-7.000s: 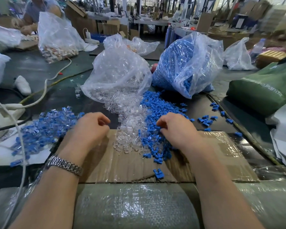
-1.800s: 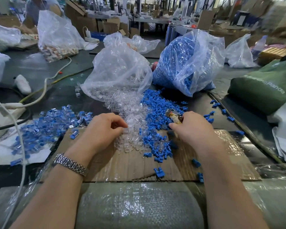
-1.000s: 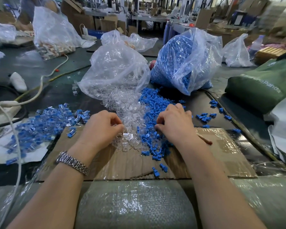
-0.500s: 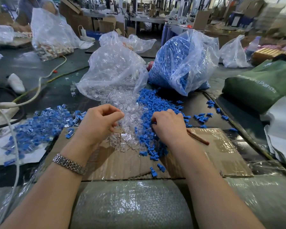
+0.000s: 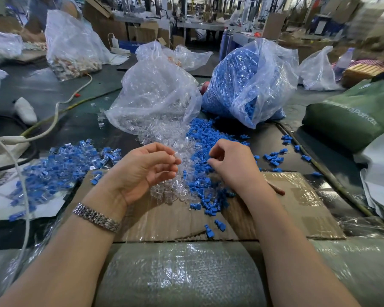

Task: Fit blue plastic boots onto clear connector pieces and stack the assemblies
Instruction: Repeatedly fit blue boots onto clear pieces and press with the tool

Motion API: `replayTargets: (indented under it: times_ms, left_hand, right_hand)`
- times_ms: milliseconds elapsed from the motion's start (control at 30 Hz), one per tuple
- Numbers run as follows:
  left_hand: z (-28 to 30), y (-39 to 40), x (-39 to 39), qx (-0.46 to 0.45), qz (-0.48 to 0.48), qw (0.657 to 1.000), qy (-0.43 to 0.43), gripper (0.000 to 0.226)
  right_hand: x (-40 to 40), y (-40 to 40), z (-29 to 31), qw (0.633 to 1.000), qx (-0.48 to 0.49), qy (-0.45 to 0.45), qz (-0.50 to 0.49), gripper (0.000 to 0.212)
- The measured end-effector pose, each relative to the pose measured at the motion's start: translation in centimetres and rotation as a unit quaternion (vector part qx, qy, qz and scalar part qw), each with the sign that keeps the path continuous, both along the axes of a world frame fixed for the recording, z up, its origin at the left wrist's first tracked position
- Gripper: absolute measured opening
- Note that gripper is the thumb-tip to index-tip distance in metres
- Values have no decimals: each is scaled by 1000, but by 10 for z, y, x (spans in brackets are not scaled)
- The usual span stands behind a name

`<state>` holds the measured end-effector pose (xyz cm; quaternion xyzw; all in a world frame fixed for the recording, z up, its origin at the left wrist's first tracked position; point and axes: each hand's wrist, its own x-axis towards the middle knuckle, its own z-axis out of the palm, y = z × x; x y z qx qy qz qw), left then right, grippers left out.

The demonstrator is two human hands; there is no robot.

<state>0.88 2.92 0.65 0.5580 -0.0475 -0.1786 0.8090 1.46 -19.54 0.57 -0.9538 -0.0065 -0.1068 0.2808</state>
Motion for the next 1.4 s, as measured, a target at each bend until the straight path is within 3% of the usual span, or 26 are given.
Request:
replayTargets:
  times_ms: [100, 233, 367, 500, 700, 800, 1100, 1167, 1200, 1267, 1333, 1400]
  left_hand:
    - [0, 0, -1, -15, -26, 1000, 7, 16]
    - [0, -1, -2, -26, -27, 999, 1, 24]
    - [1, -3, -3, -23, -19, 1000, 4, 31]
    - [2, -6, -5, -28, -7, 1000, 2, 27]
    - [2, -9, -8, -4, 12, 1000, -22, 26]
    - [5, -9, -10, 0, 6, 999, -38, 25]
    - [6, -10, -13, 19, 20, 996, -79, 24]
    - [5, -10, -12, 13, 24, 996, -82, 24]
    - [5, -9, -12, 10, 27, 996, -82, 23]
    - [4, -7, -12, 7, 25, 996, -82, 22]
    - [4, -6, -11, 0, 23, 997, -79, 22]
    - [4, -6, -10, -5, 29, 997, -75, 20]
  right_hand:
    - [-8, 2, 7, 986, 157, -12, 62, 15]
    - [-17, 10, 17, 926, 337, -9, 170, 19]
    - [-18, 17, 19, 872, 450, 7, 194, 13]
    - [-18, 16, 17, 860, 479, 2, 178, 12]
    - [-18, 17, 16, 924, 321, -42, 204, 16]
    - [-20, 18, 14, 941, 268, -46, 202, 8]
    - [-24, 16, 19, 942, 258, -31, 213, 10]
    - [-22, 8, 22, 948, 265, -40, 171, 16]
    - [-20, 2, 22, 964, 234, -49, 119, 19]
    - [-15, -15, 20, 997, 75, -3, -14, 36]
    - [-14, -29, 15, 984, -72, 131, -99, 56]
    - [-13, -35, 11, 962, -121, 211, -122, 54]
